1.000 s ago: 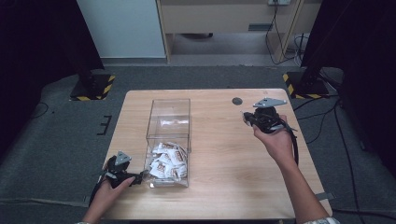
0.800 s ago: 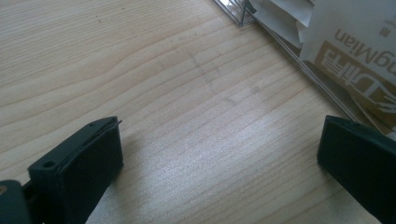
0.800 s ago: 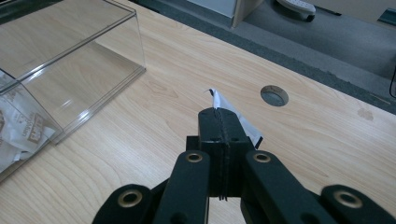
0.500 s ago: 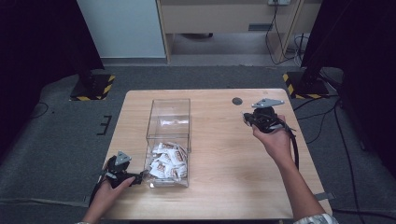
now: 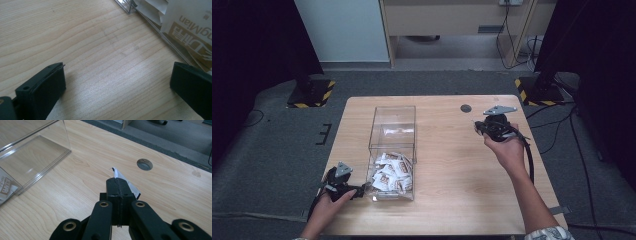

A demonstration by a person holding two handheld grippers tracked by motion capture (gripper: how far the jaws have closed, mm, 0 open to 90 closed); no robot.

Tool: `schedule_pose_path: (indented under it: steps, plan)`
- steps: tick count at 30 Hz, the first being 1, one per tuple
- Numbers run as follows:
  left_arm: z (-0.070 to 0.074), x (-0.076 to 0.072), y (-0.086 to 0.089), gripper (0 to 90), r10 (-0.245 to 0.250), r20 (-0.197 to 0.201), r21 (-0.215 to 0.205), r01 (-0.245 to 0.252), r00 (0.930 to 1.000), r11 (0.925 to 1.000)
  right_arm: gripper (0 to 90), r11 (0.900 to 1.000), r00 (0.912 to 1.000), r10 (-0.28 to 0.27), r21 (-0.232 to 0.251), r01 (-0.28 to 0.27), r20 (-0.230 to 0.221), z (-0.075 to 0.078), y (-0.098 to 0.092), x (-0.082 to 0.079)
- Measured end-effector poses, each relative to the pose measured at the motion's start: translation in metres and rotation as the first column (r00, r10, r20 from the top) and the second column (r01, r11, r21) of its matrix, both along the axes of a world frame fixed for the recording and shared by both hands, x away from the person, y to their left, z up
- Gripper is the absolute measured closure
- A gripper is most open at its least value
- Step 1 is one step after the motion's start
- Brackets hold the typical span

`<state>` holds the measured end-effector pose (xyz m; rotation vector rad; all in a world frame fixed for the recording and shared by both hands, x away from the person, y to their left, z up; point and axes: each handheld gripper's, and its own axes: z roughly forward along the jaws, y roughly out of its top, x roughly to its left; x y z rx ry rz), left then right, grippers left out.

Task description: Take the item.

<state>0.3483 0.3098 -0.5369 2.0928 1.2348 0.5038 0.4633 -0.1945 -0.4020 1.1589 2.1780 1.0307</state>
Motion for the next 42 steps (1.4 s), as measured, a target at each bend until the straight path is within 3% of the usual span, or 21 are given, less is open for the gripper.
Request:
schedule_pose_path:
  steps: [8, 26, 42]
  plan:
    - [0.000, 0.000, 0.000, 0.0, 0.000, 0.000, 0.000, 0.000, 1.0000, 1.0000, 90.0, 1.000, 1.0000, -0.001, 0.003, 0.001, -0.003, -0.006, -0.002, 0.002]
    - [0.000, 0.000, 0.000, 0.0, 0.000, 0.000, 0.000, 0.000, 1.0000, 1.0000, 90.0, 1.000, 0.9967, -0.024, 0.013, 0.025, -0.078, -0.050, -0.002, 0.009]
    - [0.000, 0.000, 0.000, 0.0, 0.000, 0.000, 0.000, 0.000, 1.0000, 1.0000, 89.3, 1.000, 0.9921, -0.011, 0.016, 0.013, -0.125, -0.080, 0.016, 0.017]
